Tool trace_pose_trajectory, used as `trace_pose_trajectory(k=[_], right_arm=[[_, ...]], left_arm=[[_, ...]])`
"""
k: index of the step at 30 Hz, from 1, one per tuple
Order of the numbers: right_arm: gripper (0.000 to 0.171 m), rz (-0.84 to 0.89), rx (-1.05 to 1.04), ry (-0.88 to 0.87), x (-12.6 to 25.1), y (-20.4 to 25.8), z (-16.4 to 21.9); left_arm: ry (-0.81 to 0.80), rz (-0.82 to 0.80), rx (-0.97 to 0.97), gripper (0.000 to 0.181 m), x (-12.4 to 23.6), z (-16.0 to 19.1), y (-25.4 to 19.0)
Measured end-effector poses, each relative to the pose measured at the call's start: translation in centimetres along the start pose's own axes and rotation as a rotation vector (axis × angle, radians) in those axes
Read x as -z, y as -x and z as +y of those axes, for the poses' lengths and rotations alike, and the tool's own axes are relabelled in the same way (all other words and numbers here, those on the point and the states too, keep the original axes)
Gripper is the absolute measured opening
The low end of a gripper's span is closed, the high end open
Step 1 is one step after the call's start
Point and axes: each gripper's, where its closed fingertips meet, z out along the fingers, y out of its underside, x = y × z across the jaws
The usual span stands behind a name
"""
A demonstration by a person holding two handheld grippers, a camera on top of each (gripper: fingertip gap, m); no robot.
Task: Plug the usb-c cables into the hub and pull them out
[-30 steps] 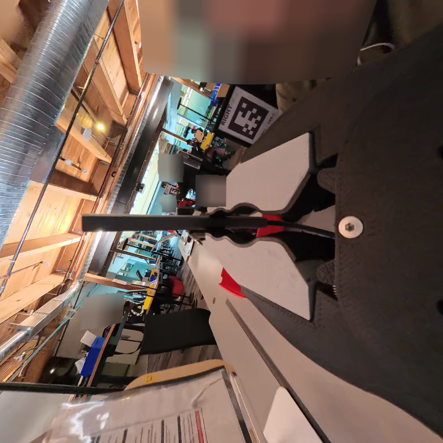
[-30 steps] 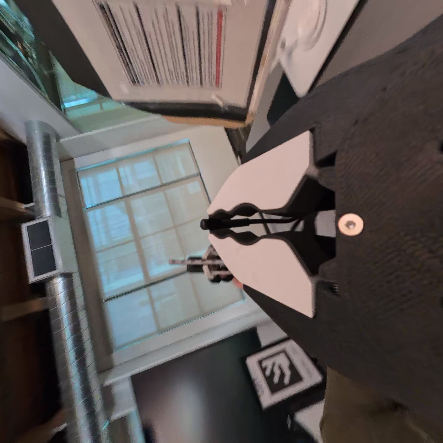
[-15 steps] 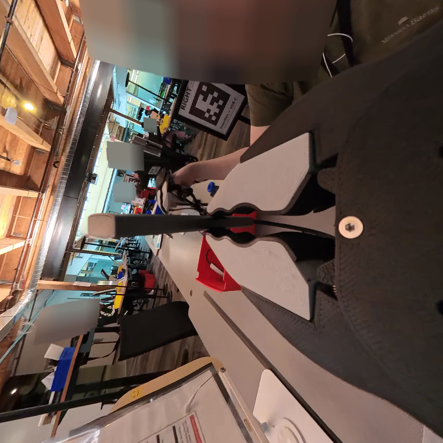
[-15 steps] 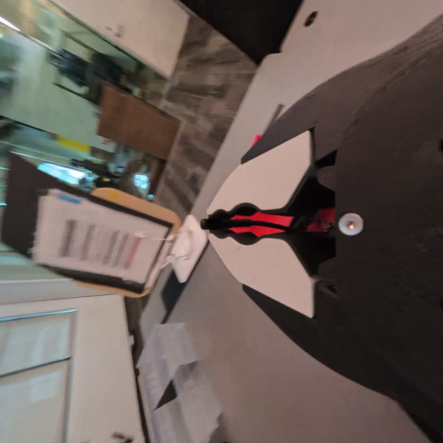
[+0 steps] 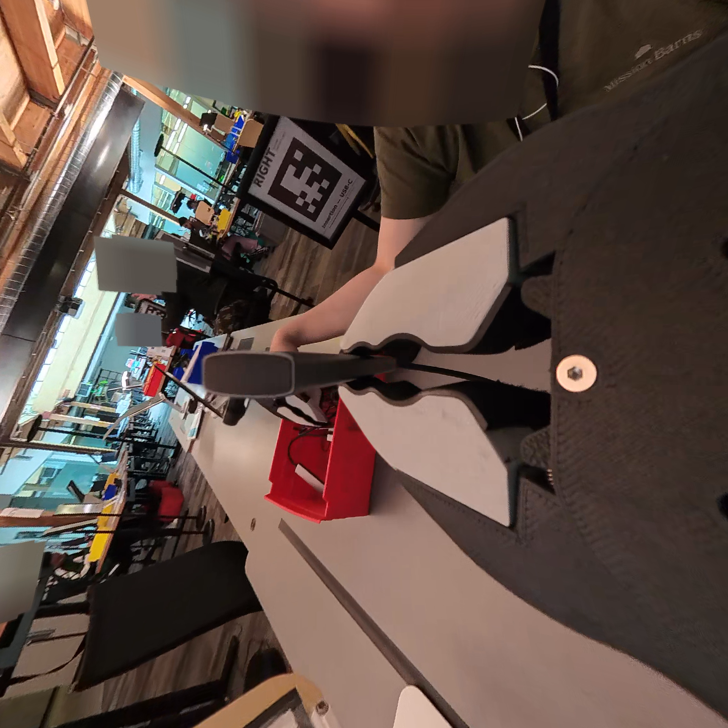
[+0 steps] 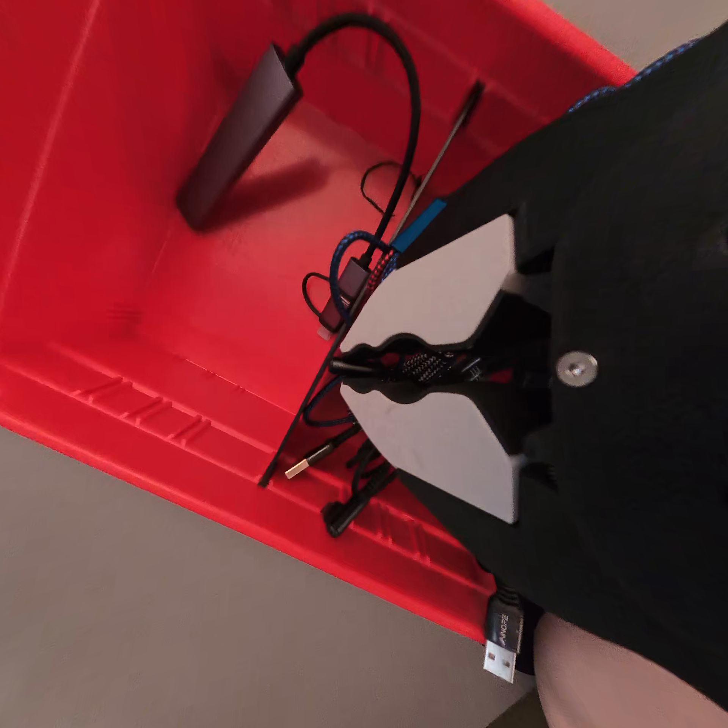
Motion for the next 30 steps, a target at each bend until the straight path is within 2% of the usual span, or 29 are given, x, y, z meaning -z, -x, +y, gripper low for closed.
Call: trace_pose_trajectory(k=[4,7,11,14,16,17,20,22,25,26,27,29,30], right_arm=[[0.016,0.112,0.036,-0.089,1.8,-0.7,-1.3],[0.040,0.204,0.109,-0.170,3.8,-0.2,-3.1],[0.061,0.341,0.275,-0.261,6.5,2.9,-7.3],[0.066,0.451,0.407,-0.253,7.5,6.3,-10.1],[0.065,0.369,0.561,-0.362,7.1,11.4,-13.2],[0.063,0.267,0.640,-0.443,6.7,15.0,-14.7],[0.058,-0.167,0.762,-0.660,5.8,25.7,-17.4],[0.054,-0.378,0.738,-0.687,4.7,30.0,-18.2],[0.043,-0.496,0.652,-0.619,2.1,31.9,-18.8],[0.035,-0.521,0.627,-0.590,1.5,31.9,-18.8],[0.012,-0.568,0.636,-0.553,1.2,32.0,-18.3],[0.011,-0.559,0.642,-0.530,1.6,31.2,-18.1],[0.011,-0.491,0.669,-0.546,2.2,30.3,-18.1]], left_arm=[[0.059,0.021,0.012,0.009,-2.0,1.3,0.1],[0.089,0.034,0.022,0.009,-3.2,2.1,0.1],[0.122,0.051,0.021,0.009,-4.3,2.8,-0.3],[0.142,0.048,0.014,0.009,-4.8,3.2,-0.4],[0.145,0.053,0.013,0.009,-5.1,3.3,-0.6],[0.146,0.053,0.012,0.009,-5.3,3.4,-0.6],[0.157,0.037,0.004,0.009,-5.6,3.7,-0.4],[0.171,0.036,-0.001,0.009,-5.8,3.9,-0.5],[0.197,0.039,-0.020,0.009,-6.2,4.4,-0.7],[0.204,0.042,-0.031,0.009,-6.3,4.5,-0.9],[0.207,0.033,-0.042,0.011,-6.5,4.5,-0.9],[0.197,0.033,-0.065,0.018,-6.7,4.4,-1.1],[0.168,0.049,-0.051,0.032,-6.7,3.9,-1.5]])
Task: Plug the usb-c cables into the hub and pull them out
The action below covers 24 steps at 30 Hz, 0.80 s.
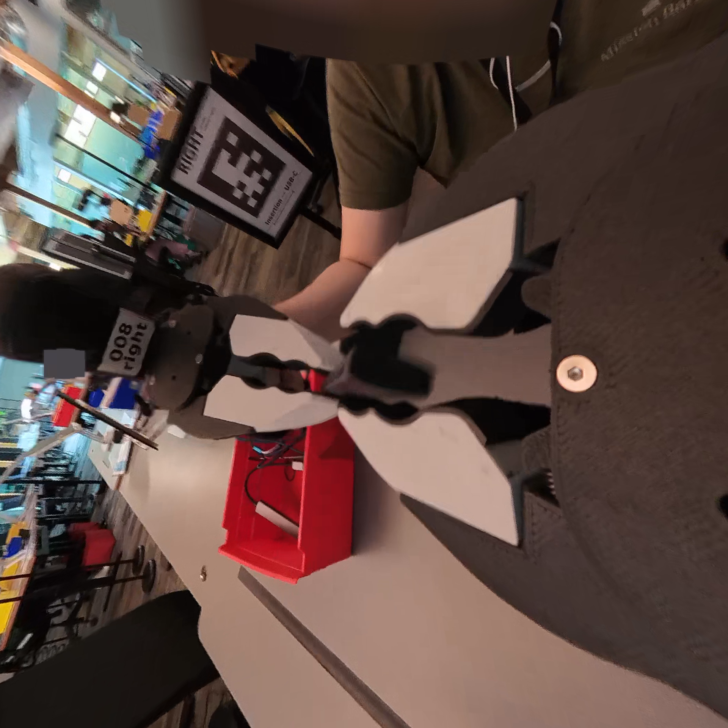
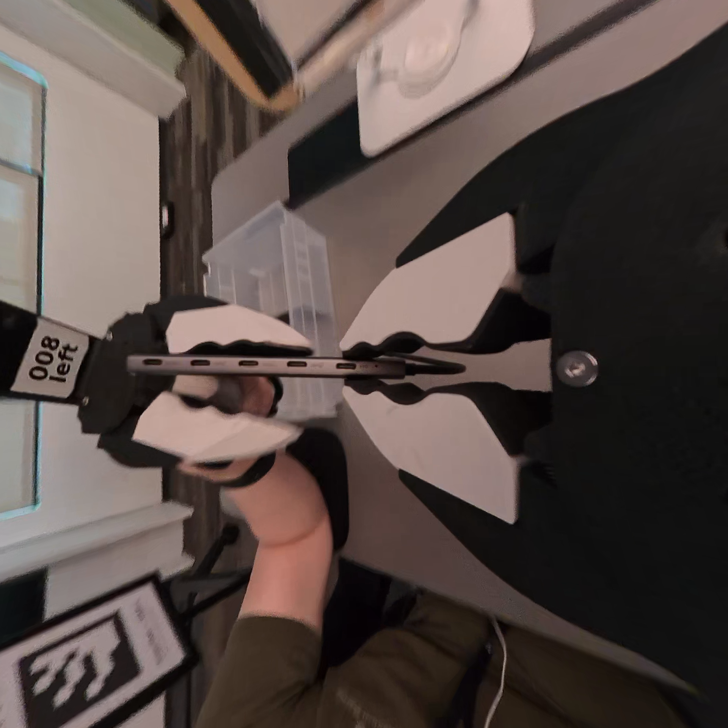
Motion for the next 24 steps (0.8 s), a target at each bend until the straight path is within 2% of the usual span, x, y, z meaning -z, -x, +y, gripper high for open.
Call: trace_pose_trajectory(k=[1,2,3,5,7,11,14,17,21,24], right_arm=[[0.011,0.082,0.053,0.009,1.6,-0.7,-0.2],[0.011,0.156,0.100,0.002,3.7,-1.1,-0.7],[0.011,0.237,0.134,-0.019,6.3,-1.6,-1.1],[0.011,0.510,0.177,-0.018,12.9,-4.0,-0.7],[0.011,0.733,0.190,0.047,19.0,-6.4,2.2],[0.011,0.769,-0.043,0.018,24.7,-10.8,10.5],[0.011,0.746,-0.111,0.135,24.4,-13.5,16.9],[0.011,0.656,-0.121,0.294,22.0,-14.0,20.1],[0.013,0.607,-0.150,0.706,20.5,-14.4,26.2],[0.016,0.655,-0.226,0.766,21.0,-15.0,26.4]], left_arm=[[-0.034,0.025,0.024,0.046,0.3,-0.6,-0.4],[-0.061,0.051,0.041,0.050,0.7,-1.2,-0.8],[-0.081,0.063,0.043,0.049,1.3,-1.6,-1.0],[-0.100,0.030,0.018,0.048,2.5,-2.0,-0.8],[-0.116,0.002,-0.005,0.045,3.7,-2.4,-0.5],[-0.160,0.006,-0.002,0.039,5.3,-3.1,-0.7],[-0.176,0.000,0.004,0.038,5.9,-3.2,-0.5],[-0.170,-0.003,0.005,0.036,6.2,-3.1,-0.3],[-0.151,-0.004,0.016,0.036,6.0,-2.8,0.1],[-0.130,0.003,0.032,0.036,5.7,-2.4,0.2]])
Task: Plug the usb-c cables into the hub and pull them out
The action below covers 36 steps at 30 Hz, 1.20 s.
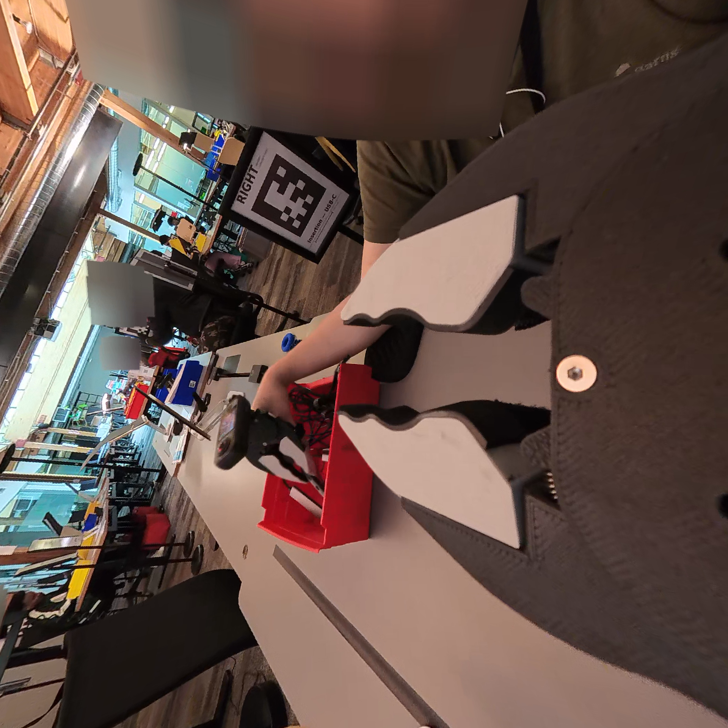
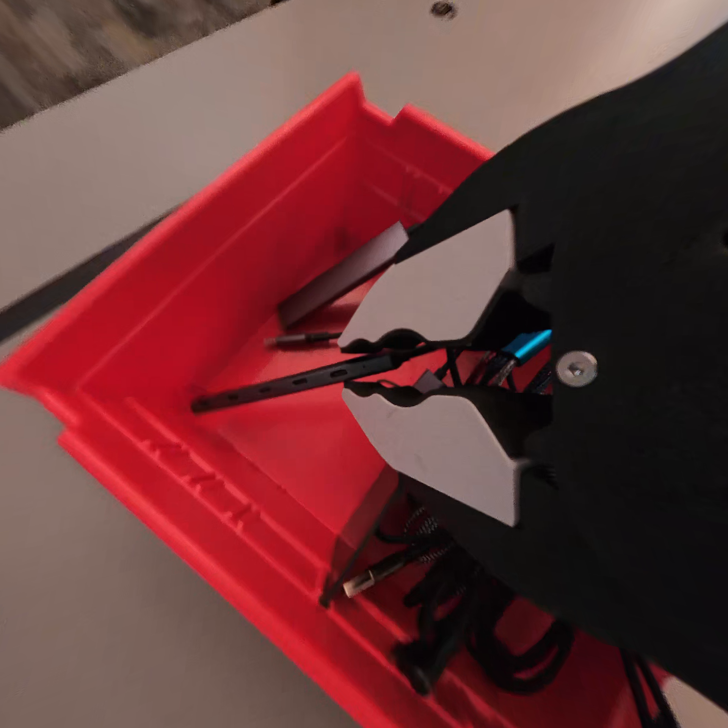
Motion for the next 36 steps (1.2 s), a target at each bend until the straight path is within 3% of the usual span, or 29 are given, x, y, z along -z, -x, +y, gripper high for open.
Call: trace_pose_trajectory(k=[3,6,9,14,18,21,24,30,36], right_arm=[[0.032,0.110,-0.031,-0.021,1.8,-1.4,0.2],[0.057,0.248,-0.156,-0.048,6.2,-3.4,1.0],[0.061,0.387,-0.373,-0.006,11.1,-4.9,4.7],[0.060,0.313,-0.693,0.123,14.0,-1.9,13.2],[0.057,0.165,-0.938,0.144,12.3,-0.4,17.1],[0.041,0.046,-1.012,0.035,10.6,-0.8,16.3],[0.015,-0.033,-1.047,0.053,9.7,-0.2,15.8],[0.011,-0.075,-1.026,0.142,9.9,1.6,15.6],[0.013,-0.365,-0.799,0.275,10.1,8.3,12.1]], left_arm=[[0.019,-0.020,0.000,0.039,0.1,0.2,0.2],[0.019,-0.072,-0.003,0.042,1.4,-0.2,0.4],[0.019,-0.281,0.014,0.044,4.5,-0.5,2.5],[0.039,-0.763,0.057,0.048,13.3,0.1,6.5],[-0.021,-0.828,0.156,0.050,17.7,0.6,6.0],[-0.068,-0.941,0.252,0.050,21.8,1.7,6.6],[-0.099,-1.129,0.399,0.049,26.5,4.0,8.0],[0.137,-1.338,0.637,0.046,31.2,10.7,8.7],[0.354,-1.280,0.862,0.042,30.6,15.8,8.1]])
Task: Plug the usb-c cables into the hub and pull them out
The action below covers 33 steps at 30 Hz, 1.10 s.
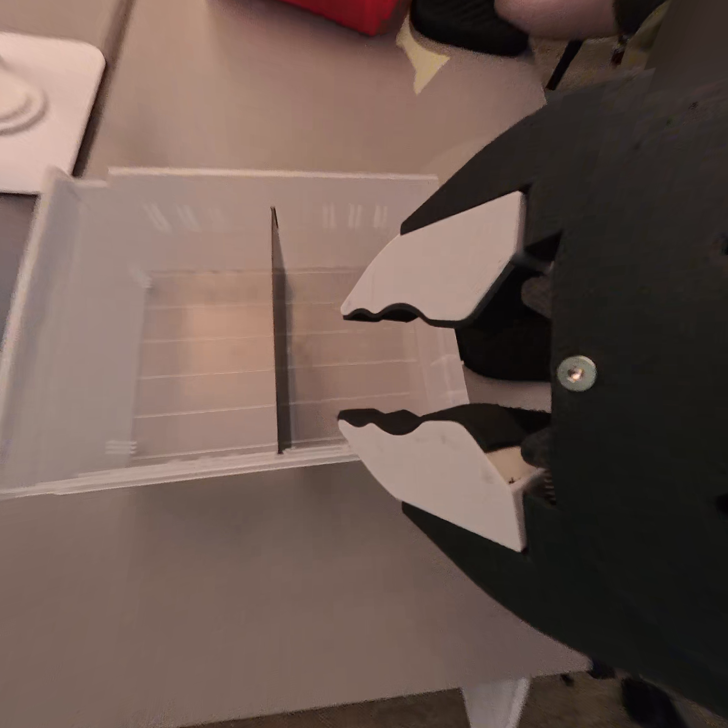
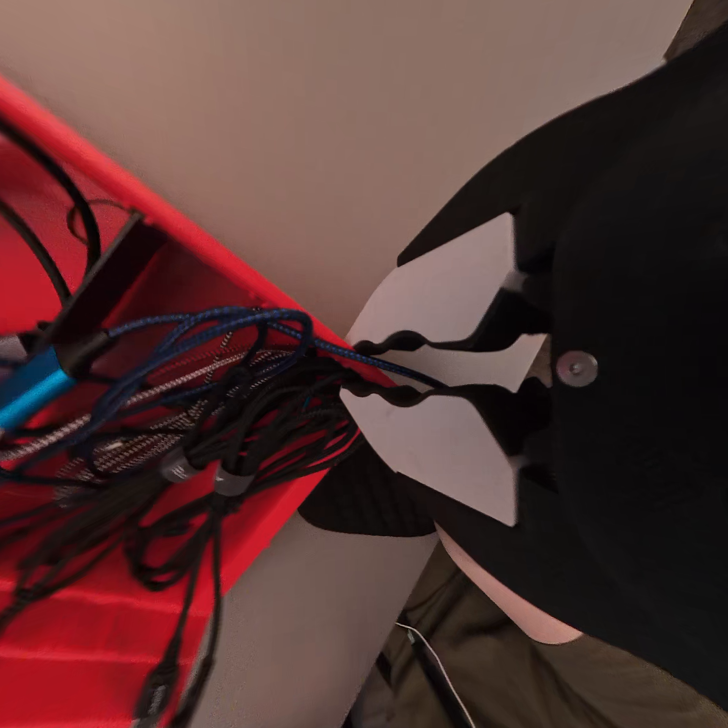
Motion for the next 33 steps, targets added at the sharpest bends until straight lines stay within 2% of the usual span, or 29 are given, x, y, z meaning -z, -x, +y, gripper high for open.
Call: trace_pose_trajectory(k=[5,12,17,23,31,33], right_arm=[[0.013,-0.001,-0.147,0.054,-0.4,-0.3,-0.8],[0.018,-0.146,-0.339,-0.094,0.6,-0.6,-2.0],[0.020,-0.158,-0.350,-0.105,0.2,-1.3,-3.1],[0.018,-0.035,-0.341,-0.098,0.2,-2.1,-4.3],[0.014,0.047,-0.278,-0.035,-1.0,-3.0,-5.0],[0.014,0.062,-0.242,-0.027,-1.0,-3.0,-4.9]], left_arm=[[0.072,-0.055,0.052,0.044,-1.0,1.0,2.0],[0.179,-0.061,0.134,0.050,-2.3,2.7,3.9],[0.231,-0.077,0.129,0.050,-3.3,3.2,4.2],[0.339,-0.090,0.153,0.050,-5.1,4.3,4.9],[0.425,-0.070,0.183,0.041,-6.8,5.4,5.5],[0.449,-0.051,0.183,0.033,-7.3,5.7,5.5]])
